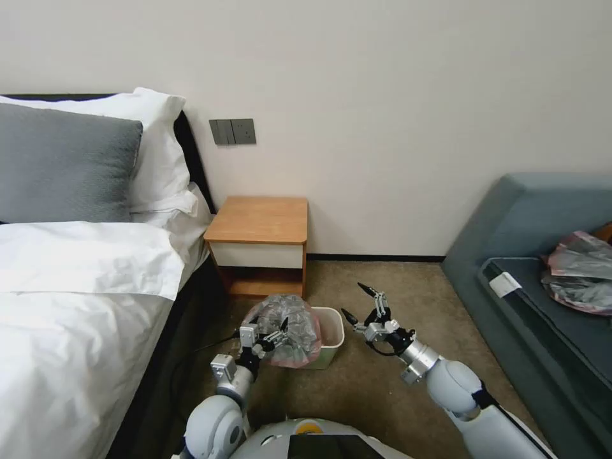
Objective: Pick up the garbage bag from the table and place it over the trash can.
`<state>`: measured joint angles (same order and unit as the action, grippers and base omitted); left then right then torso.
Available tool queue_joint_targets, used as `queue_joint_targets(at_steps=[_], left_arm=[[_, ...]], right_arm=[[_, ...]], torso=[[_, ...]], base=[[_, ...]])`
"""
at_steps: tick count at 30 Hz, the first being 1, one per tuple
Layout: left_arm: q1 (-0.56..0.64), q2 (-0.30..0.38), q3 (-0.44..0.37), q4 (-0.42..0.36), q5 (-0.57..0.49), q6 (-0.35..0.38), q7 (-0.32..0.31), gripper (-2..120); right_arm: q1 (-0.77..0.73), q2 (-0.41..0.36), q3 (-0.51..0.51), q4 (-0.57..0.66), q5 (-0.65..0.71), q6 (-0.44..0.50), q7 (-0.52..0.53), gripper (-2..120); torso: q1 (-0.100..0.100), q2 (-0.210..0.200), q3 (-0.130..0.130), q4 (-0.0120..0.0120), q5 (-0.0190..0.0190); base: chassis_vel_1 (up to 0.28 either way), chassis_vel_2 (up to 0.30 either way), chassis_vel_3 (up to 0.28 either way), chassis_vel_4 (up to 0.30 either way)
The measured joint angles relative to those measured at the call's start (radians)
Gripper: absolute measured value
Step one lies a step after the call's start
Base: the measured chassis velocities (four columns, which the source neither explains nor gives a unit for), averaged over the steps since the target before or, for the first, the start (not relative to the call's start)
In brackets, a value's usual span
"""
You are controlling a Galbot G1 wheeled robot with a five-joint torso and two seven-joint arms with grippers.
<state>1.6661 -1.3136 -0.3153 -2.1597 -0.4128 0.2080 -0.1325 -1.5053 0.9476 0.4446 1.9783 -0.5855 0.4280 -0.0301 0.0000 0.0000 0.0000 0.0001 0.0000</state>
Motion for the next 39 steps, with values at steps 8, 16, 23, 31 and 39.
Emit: queue_joint_targets(at_steps=[8, 16, 23, 31, 39], left_arm=[[-0.041, -0.039, -0.009, 0.063, 0.001, 0.018, -0.032, 98], [-0.053, -0.041, -0.013, 0.106, 0.017, 0.03, -0.03, 98], [-0.064, -0.051, -0.024, 0.127, 0.032, 0.029, -0.039, 96], [-0.068, -0.058, -0.021, 0.142, 0.029, 0.027, -0.067, 94], [-0.087, -0.071, -0.008, 0.128, -0.008, 0.117, -0.115, 91]], right_arm=[[-0.007, 0.01, 0.046, 0.029, 0.023, 0.001, -0.006, 100], [-0.052, 0.053, 0.102, 0.066, 0.044, 0.016, -0.006, 100], [-0.064, 0.079, 0.121, 0.093, 0.06, 0.013, -0.004, 100], [-0.067, 0.101, 0.119, 0.094, 0.058, 0.013, -0.004, 100], [-0.072, 0.105, 0.122, 0.091, 0.055, 0.016, -0.004, 100]], torso=[[0.0, 0.0, 0.0, 0.0001, -0.0001], [0.0, 0.0, 0.0, -0.0001, 0.0], [0.0, 0.0, 0.0, -0.0001, -0.0002], [0.0, 0.0, 0.0, 0.0, 0.0], [0.0, 0.0, 0.0, 0.0, -0.0001]], base=[[0.0, 0.0, 0.0, 0.0], [0.0, 0.0, 0.0, 0.0], [0.0, 0.0, 0.0, 0.0], [0.0, 0.0, 0.0, 0.0], [0.0, 0.0, 0.0, 0.0]])
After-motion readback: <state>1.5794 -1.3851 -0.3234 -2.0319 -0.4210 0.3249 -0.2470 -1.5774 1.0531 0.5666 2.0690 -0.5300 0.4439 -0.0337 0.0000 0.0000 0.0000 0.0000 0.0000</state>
